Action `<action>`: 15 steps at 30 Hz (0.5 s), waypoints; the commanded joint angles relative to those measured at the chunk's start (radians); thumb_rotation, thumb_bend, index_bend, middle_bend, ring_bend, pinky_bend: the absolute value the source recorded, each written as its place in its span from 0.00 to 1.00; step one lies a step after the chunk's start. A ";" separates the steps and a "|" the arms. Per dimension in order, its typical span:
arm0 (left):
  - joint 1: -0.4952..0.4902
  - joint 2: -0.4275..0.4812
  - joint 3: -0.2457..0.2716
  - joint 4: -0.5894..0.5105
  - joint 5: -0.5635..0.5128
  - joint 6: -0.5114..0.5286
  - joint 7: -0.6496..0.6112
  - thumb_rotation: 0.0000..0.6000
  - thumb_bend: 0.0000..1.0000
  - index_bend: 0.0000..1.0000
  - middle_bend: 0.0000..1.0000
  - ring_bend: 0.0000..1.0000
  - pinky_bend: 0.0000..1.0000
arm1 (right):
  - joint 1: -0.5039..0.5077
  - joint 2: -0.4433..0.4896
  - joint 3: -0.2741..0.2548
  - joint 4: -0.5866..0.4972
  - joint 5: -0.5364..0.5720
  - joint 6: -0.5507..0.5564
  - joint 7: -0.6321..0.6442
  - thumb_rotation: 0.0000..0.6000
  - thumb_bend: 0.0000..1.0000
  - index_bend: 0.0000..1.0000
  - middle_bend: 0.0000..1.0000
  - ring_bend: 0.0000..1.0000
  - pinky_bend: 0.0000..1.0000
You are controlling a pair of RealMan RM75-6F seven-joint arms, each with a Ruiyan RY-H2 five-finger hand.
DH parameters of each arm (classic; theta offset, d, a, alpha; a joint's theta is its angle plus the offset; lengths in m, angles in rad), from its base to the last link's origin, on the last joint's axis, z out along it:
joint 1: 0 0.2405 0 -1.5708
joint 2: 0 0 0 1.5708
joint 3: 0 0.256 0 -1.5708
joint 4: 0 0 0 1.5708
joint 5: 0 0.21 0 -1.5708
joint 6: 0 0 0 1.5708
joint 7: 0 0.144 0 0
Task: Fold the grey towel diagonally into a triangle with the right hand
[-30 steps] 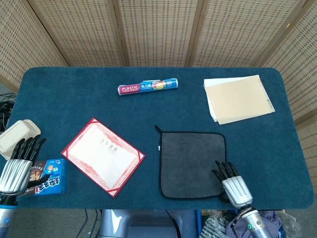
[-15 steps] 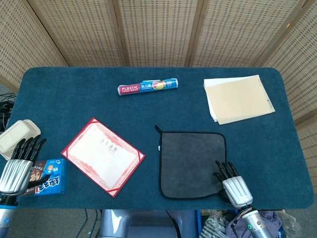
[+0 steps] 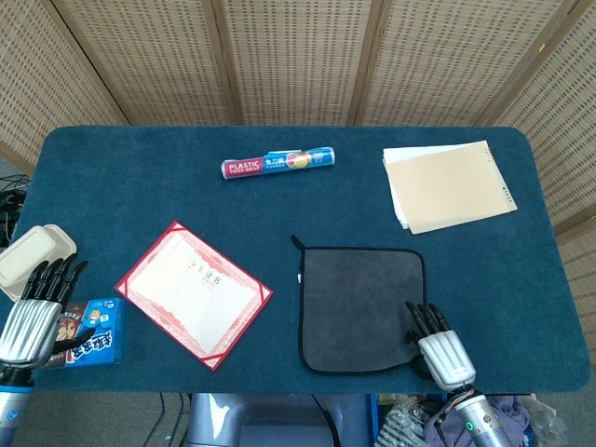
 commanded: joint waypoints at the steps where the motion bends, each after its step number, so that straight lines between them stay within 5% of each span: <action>1: 0.000 0.000 0.000 0.000 0.001 0.000 -0.002 1.00 0.12 0.00 0.00 0.00 0.00 | 0.000 -0.001 0.000 0.002 -0.001 0.002 -0.002 1.00 0.29 0.46 0.00 0.00 0.00; 15: 0.000 -0.002 0.001 0.003 0.003 0.002 -0.002 1.00 0.12 0.00 0.00 0.00 0.00 | -0.001 -0.018 0.001 0.027 -0.016 0.027 0.016 1.00 0.29 0.62 0.15 0.00 0.00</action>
